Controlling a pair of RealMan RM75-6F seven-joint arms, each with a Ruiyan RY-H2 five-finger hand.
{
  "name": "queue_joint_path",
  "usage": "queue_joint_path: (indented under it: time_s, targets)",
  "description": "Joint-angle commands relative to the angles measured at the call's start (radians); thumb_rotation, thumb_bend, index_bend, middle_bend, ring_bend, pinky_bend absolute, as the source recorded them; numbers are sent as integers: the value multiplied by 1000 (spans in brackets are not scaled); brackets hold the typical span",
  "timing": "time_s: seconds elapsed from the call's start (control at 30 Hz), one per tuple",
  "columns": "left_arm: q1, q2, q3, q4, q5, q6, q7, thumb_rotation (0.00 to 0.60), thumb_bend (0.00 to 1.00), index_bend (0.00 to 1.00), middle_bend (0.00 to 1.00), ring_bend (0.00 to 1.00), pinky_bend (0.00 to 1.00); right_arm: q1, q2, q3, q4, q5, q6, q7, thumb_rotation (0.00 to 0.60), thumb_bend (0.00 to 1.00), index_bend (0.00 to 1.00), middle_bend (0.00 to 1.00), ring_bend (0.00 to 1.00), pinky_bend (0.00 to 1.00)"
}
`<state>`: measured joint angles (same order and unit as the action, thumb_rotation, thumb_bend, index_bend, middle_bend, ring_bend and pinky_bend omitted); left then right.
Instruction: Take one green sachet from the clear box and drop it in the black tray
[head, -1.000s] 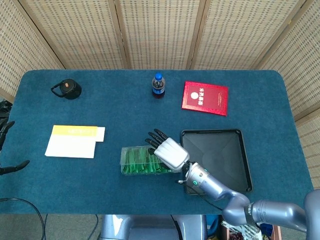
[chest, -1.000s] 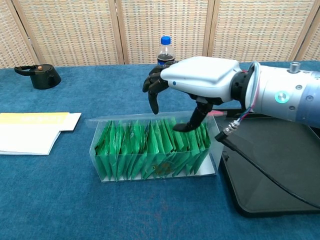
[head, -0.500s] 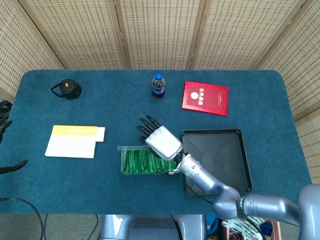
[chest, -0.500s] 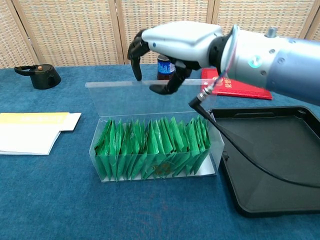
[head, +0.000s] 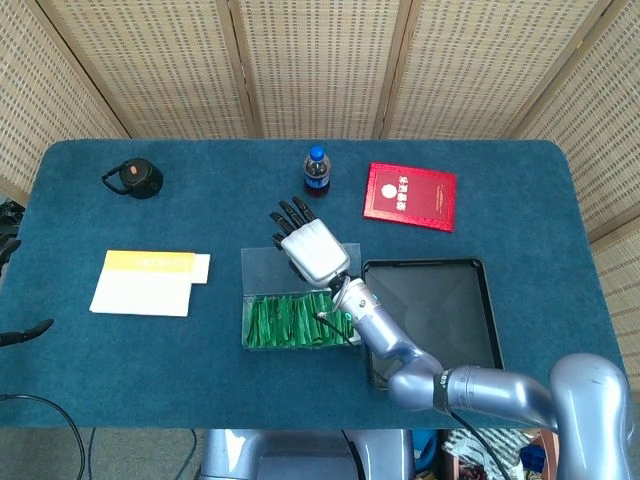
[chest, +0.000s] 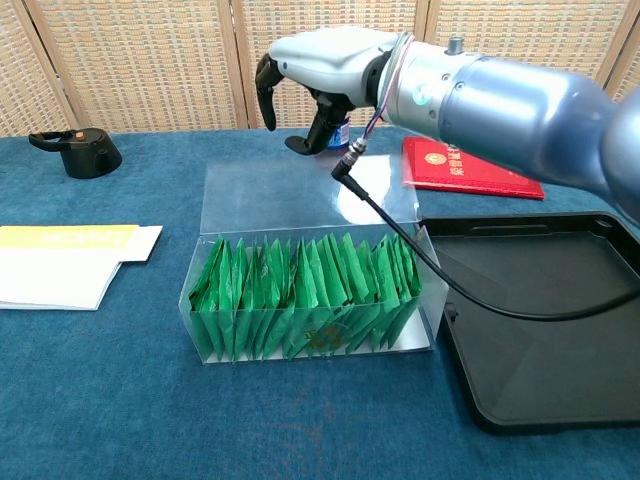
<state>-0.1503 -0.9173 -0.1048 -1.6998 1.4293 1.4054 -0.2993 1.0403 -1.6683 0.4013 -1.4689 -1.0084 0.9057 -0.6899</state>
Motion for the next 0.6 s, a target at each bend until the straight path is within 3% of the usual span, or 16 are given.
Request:
queue_joint_path:
  time_s: [0.03,0.2,0.37,0.47,0.53,0.6]
  targets:
    - [-2,2,2,2,3,-4,-5,600,122,0,0,0,0,22,-23,-7,37,53,0,-37,600,573,459,197,46,23]
    - [-4,3,3,5,5,-11,-12,600,123,0,0,0,0,29,-25,-23,46,73,13,-36,600,572,449,180,45,23]
    - [-9,1,4,7,4,-18,-7,600,122,0,0,0,0,2,55,-69,-44,-31,-7,49,600,569,449,183,45,23]
    - [-14,-3,5,6,1,-28,5,600,122,0,0,0,0,-16,135,-129,-112,-150,-39,103,600,557,449,194,46,23]
    - [-21,-8,5,5,5,-34,14,600,122,0,0,0,0,-36,214,-217,-191,-285,-51,92,600,544,449,207,45,24]
    - [-20,-11,4,4,5,-31,19,600,122,0,0,0,0,-49,248,-250,-219,-343,-45,108,600,532,449,230,49,33]
